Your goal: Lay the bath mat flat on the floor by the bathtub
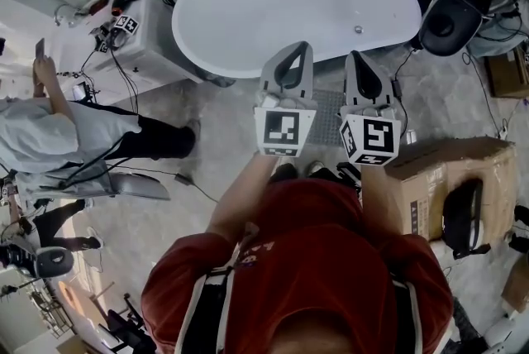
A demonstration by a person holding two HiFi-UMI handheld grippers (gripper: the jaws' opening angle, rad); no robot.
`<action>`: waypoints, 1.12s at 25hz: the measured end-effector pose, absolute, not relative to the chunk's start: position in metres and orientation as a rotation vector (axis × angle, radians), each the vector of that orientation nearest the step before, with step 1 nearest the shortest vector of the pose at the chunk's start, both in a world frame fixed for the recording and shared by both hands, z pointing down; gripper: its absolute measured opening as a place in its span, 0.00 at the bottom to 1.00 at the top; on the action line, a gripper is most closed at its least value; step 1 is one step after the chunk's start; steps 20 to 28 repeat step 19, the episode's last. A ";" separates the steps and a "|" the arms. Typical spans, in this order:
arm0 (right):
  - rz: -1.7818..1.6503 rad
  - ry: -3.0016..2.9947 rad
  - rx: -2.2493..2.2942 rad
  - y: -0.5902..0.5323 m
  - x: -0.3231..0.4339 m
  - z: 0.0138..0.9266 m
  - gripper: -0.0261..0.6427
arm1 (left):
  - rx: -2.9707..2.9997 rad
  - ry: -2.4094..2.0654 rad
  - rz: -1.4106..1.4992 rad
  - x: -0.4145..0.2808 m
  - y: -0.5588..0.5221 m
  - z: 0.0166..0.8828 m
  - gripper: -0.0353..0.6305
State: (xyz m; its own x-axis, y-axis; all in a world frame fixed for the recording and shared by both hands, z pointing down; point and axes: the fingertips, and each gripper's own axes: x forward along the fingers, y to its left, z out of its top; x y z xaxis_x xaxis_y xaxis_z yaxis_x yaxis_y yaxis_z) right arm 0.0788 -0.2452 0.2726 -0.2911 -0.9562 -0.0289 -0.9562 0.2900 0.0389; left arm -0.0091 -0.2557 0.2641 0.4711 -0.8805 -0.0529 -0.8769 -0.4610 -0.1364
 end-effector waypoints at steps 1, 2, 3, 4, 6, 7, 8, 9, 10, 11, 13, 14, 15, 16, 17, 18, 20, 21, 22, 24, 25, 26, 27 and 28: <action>0.081 2.526 -1.870 -0.245 0.078 0.272 0.06 | -2.570 1.546 -0.034 -0.010 -0.256 0.264 0.07; 0.087 2.528 -1.870 -0.245 0.078 0.271 0.06 | -2.571 1.546 -0.031 -0.010 -0.256 0.263 0.07; 0.092 2.529 -1.871 -0.246 0.078 0.270 0.05 | -2.571 1.546 -0.029 -0.010 -0.256 0.262 0.07; 0.096 2.530 -1.871 -0.246 0.078 0.269 0.05 | -2.572 1.547 -0.027 -0.010 -0.257 0.262 0.07; 0.105 2.531 -1.870 -0.248 0.078 0.266 0.06 | -2.575 1.547 -0.024 -0.010 -0.259 0.260 0.07; 0.108 2.530 -1.871 -0.248 0.078 0.265 0.06 | -2.576 1.547 -0.022 -0.010 -0.259 0.259 0.07; 0.110 2.529 -1.873 -0.249 0.078 0.265 0.06 | -2.575 1.547 -0.020 -0.010 -0.260 0.258 0.07; 0.112 2.529 -1.875 -0.249 0.079 0.264 0.05 | -2.574 1.545 -0.018 -0.010 -0.261 0.257 0.07; 0.114 2.529 -1.878 -0.249 0.079 0.263 0.06 | -2.572 1.543 -0.016 -0.011 -0.261 0.256 0.07; 0.116 2.528 -1.880 -0.250 0.080 0.262 0.06 | -2.571 1.541 -0.016 -0.011 -0.262 0.254 0.07; 0.114 2.526 -1.882 -0.250 0.082 0.260 0.06 | -2.570 1.538 -0.016 -0.011 -0.262 0.252 0.07; 0.114 2.526 -1.882 -0.250 0.082 0.260 0.06 | -2.571 1.538 -0.016 -0.011 -0.263 0.252 0.07; 0.116 2.528 -1.883 -0.250 0.083 0.260 0.06 | -2.573 1.539 -0.015 -0.010 -0.263 0.252 0.07; 0.119 2.530 -1.885 -0.251 0.084 0.259 0.06 | -2.575 1.541 -0.013 -0.010 -0.263 0.252 0.07; 0.123 2.532 -1.886 -0.251 0.084 0.259 0.06 | -2.576 1.543 -0.012 -0.009 -0.264 0.252 0.07; 0.125 2.533 -1.888 -0.252 0.084 0.258 0.06 | -2.576 1.544 -0.012 -0.009 -0.265 0.251 0.07; 0.127 2.533 -1.889 -0.253 0.085 0.257 0.06 | -2.576 1.546 -0.013 -0.009 -0.265 0.251 0.07; 0.127 2.533 -1.889 -0.253 0.085 0.257 0.06 | -2.576 1.546 -0.013 -0.009 -0.265 0.251 0.07; 0.127 2.533 -1.889 -0.253 0.085 0.257 0.06 | -2.576 1.546 -0.013 -0.009 -0.265 0.251 0.07; 0.127 2.533 -1.889 -0.253 0.085 0.257 0.06 | -2.576 1.546 -0.013 -0.009 -0.265 0.251 0.07; 0.127 2.533 -1.889 -0.253 0.085 0.257 0.06 | -2.576 1.546 -0.013 -0.009 -0.265 0.251 0.07; 0.127 2.533 -1.889 -0.253 0.085 0.257 0.06 | -2.576 1.546 -0.013 -0.009 -0.265 0.251 0.07; 0.127 2.533 -1.889 -0.253 0.085 0.257 0.06 | -2.576 1.546 -0.013 -0.009 -0.265 0.251 0.07; 0.127 2.533 -1.889 -0.253 0.085 0.257 0.06 | -2.576 1.546 -0.013 -0.009 -0.265 0.251 0.07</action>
